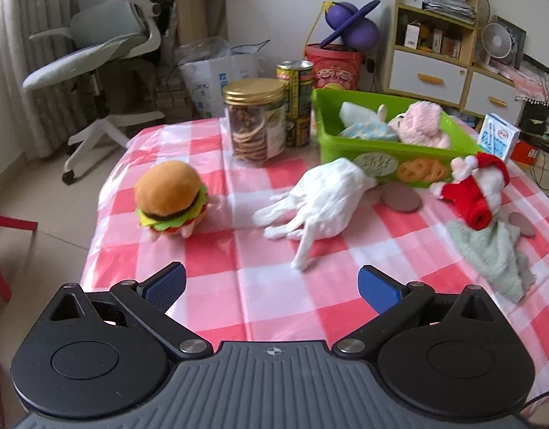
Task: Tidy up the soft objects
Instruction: 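Withdraw both tools and move them toward the white glove and Santa plush, then grasp the white glove with the left tool while the right tool grasps the Santa plush, then carry the glove and Santa plush into the green tray and open both tools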
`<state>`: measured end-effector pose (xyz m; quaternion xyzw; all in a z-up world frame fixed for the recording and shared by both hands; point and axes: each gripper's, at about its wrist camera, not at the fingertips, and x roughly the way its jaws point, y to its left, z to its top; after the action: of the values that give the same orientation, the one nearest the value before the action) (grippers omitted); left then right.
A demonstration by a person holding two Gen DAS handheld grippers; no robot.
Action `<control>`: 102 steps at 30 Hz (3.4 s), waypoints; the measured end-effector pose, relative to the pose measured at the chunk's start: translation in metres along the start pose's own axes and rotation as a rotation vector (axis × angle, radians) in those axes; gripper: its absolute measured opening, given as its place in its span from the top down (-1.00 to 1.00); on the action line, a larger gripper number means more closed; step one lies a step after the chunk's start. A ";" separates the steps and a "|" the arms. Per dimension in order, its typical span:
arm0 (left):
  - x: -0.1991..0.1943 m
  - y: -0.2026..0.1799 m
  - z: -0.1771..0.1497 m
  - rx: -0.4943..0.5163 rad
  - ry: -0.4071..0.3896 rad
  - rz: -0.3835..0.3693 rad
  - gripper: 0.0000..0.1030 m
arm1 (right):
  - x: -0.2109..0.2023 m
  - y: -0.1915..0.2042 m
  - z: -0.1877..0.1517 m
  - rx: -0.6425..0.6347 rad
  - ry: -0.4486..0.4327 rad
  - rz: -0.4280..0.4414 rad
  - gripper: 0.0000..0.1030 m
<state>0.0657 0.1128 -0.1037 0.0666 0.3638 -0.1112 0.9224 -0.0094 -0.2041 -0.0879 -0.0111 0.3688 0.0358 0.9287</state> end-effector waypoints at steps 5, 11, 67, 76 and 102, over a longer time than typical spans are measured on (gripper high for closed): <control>0.004 0.008 -0.008 0.003 -0.030 -0.010 -0.90 | 0.008 0.003 -0.010 -0.010 0.007 0.013 -0.27; 0.017 0.006 -0.012 -0.008 -0.060 -0.082 -0.90 | 0.015 0.009 -0.017 -0.038 -0.054 0.036 -0.27; 0.099 -0.039 0.031 -0.073 -0.022 -0.104 0.68 | 0.117 0.000 0.024 0.190 -0.022 0.048 0.30; 0.075 -0.036 0.038 -0.100 -0.013 -0.094 0.72 | 0.094 -0.016 0.029 0.285 -0.036 0.088 0.36; 0.043 -0.063 0.122 -0.092 -0.164 -0.111 0.73 | 0.049 -0.024 0.105 0.272 -0.214 -0.014 0.36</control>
<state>0.1600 0.0207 -0.0470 -0.0054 0.2951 -0.1504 0.9435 0.1001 -0.2204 -0.0457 0.1158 0.2691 -0.0200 0.9559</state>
